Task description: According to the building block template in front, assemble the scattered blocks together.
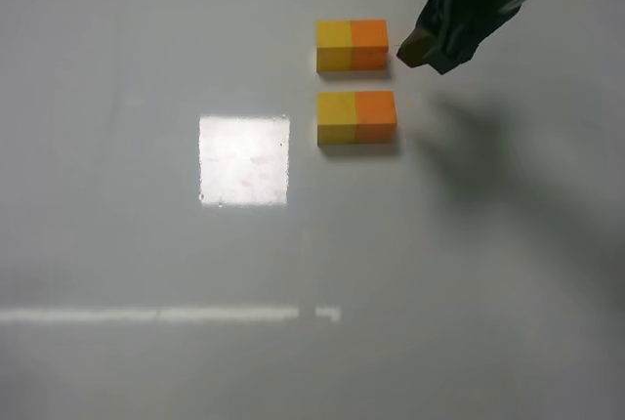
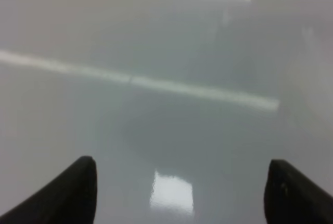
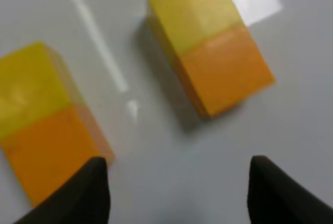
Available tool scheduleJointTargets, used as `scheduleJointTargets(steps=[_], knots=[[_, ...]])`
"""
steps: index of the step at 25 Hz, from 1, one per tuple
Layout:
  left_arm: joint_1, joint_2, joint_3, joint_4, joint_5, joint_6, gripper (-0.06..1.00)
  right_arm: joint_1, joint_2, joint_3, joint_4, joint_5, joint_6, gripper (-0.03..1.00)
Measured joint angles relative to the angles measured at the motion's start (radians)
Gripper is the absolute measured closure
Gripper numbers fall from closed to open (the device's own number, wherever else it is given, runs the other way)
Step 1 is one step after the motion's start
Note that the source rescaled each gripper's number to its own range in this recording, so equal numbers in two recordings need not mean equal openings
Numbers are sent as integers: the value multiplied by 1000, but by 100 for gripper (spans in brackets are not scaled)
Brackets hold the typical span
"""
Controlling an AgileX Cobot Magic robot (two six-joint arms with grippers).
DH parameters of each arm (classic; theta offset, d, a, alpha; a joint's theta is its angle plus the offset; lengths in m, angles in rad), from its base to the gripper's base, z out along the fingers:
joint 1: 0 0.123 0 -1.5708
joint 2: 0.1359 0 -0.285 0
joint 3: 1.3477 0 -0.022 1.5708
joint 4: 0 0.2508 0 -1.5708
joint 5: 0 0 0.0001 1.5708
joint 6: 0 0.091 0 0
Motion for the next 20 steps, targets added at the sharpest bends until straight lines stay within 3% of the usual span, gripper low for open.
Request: scheduleJointTargets(steps=[5,10,14,20], knots=[[0,0,0,0,0,0,18,-311,0,0,241,78,39,57],[0,0,0,0,0,0,18,-534,-24,0,322,128,72,58],[0,0,0,0,0,0,18,-588,-90,29,297,125,86,58],[0,0,0,0,0,0,18,-591,-240,247,259,44,148,58]])
